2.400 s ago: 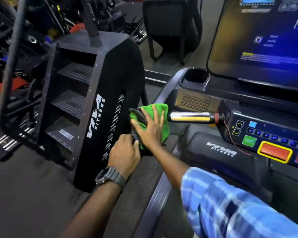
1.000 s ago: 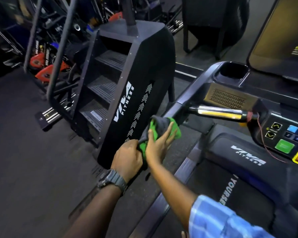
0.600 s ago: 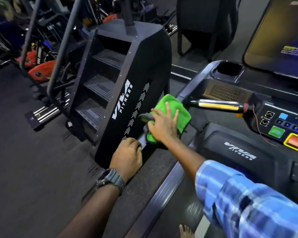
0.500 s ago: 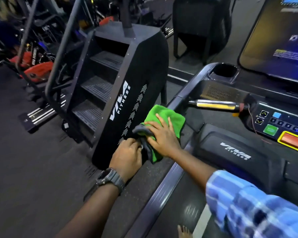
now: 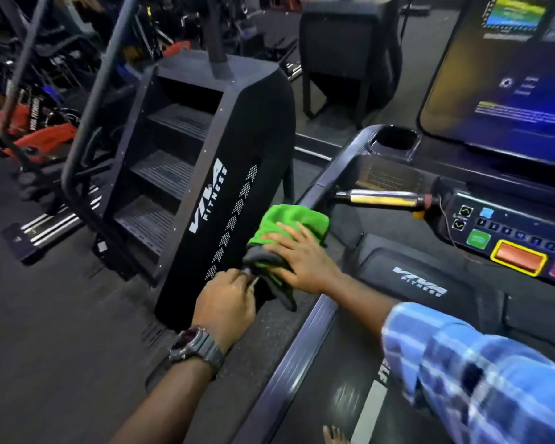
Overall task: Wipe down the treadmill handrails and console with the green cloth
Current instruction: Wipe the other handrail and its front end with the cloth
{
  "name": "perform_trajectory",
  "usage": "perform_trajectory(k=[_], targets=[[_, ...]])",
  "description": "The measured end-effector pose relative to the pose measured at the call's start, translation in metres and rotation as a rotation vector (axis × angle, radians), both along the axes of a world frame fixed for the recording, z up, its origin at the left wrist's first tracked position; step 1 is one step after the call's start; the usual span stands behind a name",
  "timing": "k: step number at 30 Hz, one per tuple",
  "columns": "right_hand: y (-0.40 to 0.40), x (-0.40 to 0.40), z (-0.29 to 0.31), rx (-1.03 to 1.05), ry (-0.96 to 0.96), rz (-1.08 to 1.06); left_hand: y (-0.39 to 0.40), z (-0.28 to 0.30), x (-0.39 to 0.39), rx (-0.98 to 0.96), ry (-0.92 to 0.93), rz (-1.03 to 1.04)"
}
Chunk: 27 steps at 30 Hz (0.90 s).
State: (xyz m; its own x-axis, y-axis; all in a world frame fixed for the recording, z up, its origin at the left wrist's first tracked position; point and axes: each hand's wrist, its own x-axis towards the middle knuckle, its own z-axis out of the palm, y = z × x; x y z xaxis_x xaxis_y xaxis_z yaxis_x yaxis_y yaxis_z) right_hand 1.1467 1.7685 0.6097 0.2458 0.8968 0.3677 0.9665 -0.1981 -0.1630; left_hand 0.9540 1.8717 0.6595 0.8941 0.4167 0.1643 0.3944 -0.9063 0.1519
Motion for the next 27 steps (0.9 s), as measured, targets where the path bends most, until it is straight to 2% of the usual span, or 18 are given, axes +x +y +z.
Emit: perform_trajectory(k=[3, 6, 8, 10, 12, 13, 18, 21, 23, 27], targets=[[0.008, 0.036, 0.008, -0.041, 0.074, -0.239, -0.002, 0.001, 0.009, -0.015, -0.014, 0.041], [0.053, 0.018, 0.032, -0.109, 0.143, -0.435, -0.001, 0.001, 0.024, -0.052, -0.023, 0.080], [0.058, -0.006, 0.029, -0.057, 0.155, -0.372, -0.002, 0.002, 0.033, -0.062, -0.004, 0.103], [0.031, -0.023, 0.007, 0.067, 0.212, -0.219, -0.002, 0.004, 0.038, -0.065, 0.010, 0.131], [-0.002, -0.024, -0.024, 0.188, 0.301, -0.094, 0.000, 0.007, 0.042, -0.087, 0.014, 0.148], [-0.006, -0.015, -0.033, 0.225, 0.331, -0.101, 0.001, 0.008, 0.044, -0.112, 0.004, 0.156], [0.059, 0.013, 0.000, 0.478, 0.701, -0.636, 0.005, 0.012, 0.055, -0.131, -0.037, 0.143], [0.076, -0.005, -0.002, 0.720, 0.866, -0.854, 0.007, 0.018, 0.054, -0.119, -0.001, 0.123], [0.078, -0.036, -0.010, 0.856, 1.043, -0.949, 0.014, 0.023, 0.053, -0.123, 0.032, 0.106], [0.079, -0.119, -0.018, 0.859, 1.377, -1.000, 0.029, 0.031, 0.052, -0.199, 0.034, 0.075]])
